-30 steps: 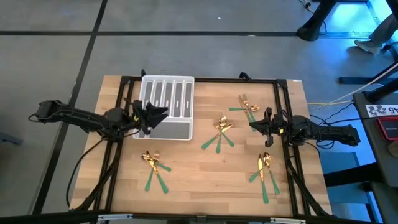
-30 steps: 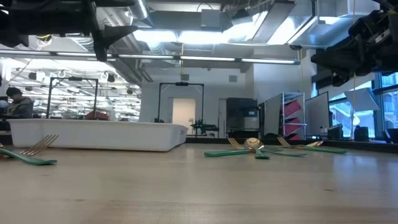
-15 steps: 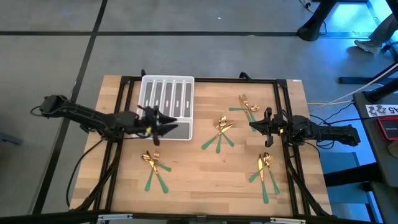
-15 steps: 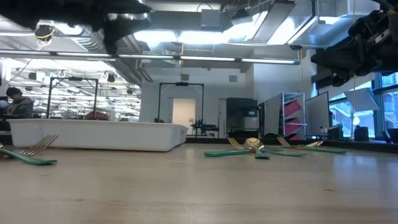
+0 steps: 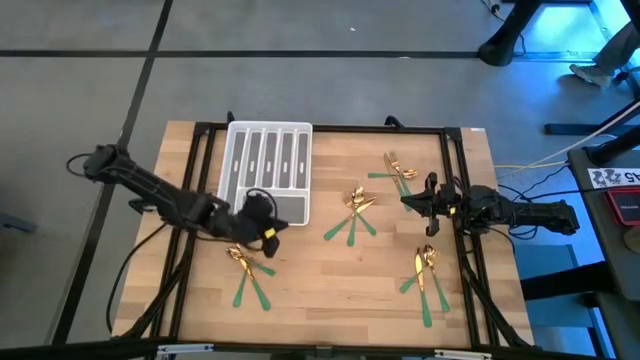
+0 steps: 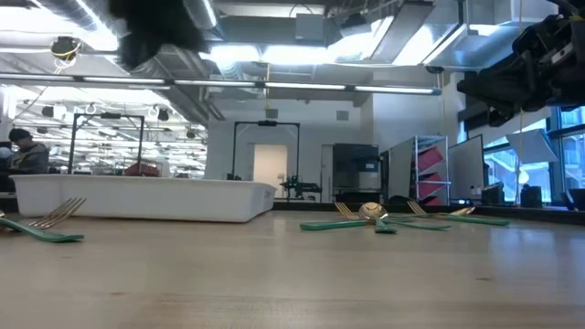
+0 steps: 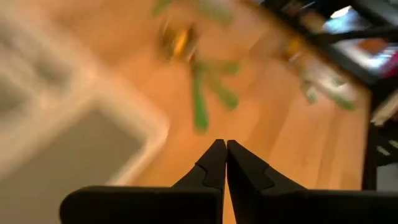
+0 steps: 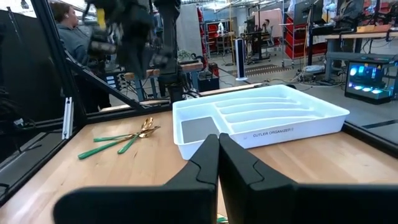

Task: Sort silverware
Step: Put the green fork into the white cutlery tray

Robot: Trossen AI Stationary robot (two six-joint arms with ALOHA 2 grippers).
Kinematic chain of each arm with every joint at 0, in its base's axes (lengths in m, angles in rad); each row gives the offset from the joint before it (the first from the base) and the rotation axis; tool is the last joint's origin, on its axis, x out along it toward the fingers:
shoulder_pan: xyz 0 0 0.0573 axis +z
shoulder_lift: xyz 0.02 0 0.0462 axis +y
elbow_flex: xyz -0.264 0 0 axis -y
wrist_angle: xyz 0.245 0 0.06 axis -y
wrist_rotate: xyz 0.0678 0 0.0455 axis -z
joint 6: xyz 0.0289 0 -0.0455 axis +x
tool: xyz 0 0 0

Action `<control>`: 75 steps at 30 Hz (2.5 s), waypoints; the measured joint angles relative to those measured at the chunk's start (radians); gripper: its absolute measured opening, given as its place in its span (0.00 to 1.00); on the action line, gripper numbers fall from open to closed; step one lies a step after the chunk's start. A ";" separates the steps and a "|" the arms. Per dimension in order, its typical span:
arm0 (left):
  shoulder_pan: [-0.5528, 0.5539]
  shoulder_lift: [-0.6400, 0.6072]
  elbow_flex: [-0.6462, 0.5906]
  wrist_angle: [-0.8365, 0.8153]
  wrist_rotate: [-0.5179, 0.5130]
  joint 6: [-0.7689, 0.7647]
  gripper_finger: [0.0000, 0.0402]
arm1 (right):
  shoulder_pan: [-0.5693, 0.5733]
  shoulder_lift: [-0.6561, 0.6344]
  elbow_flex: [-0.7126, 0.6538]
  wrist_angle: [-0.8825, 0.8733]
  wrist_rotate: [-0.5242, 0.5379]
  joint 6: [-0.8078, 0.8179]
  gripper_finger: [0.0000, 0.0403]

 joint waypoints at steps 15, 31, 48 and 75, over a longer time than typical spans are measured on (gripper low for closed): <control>-0.407 0.289 0.054 -0.249 0.120 -0.942 0.00 | 0.000 0.000 0.000 0.000 0.000 -0.007 0.02; -0.534 0.319 0.060 -0.395 0.205 -1.095 0.41 | 0.000 0.000 0.000 0.000 0.015 -0.030 0.02; -0.381 0.464 0.060 -0.337 0.285 -0.907 0.48 | 0.000 0.000 0.000 0.000 0.015 -0.032 0.02; -0.368 0.467 0.060 -0.352 0.348 -1.031 0.22 | 0.000 0.000 0.000 0.000 0.015 -0.032 0.02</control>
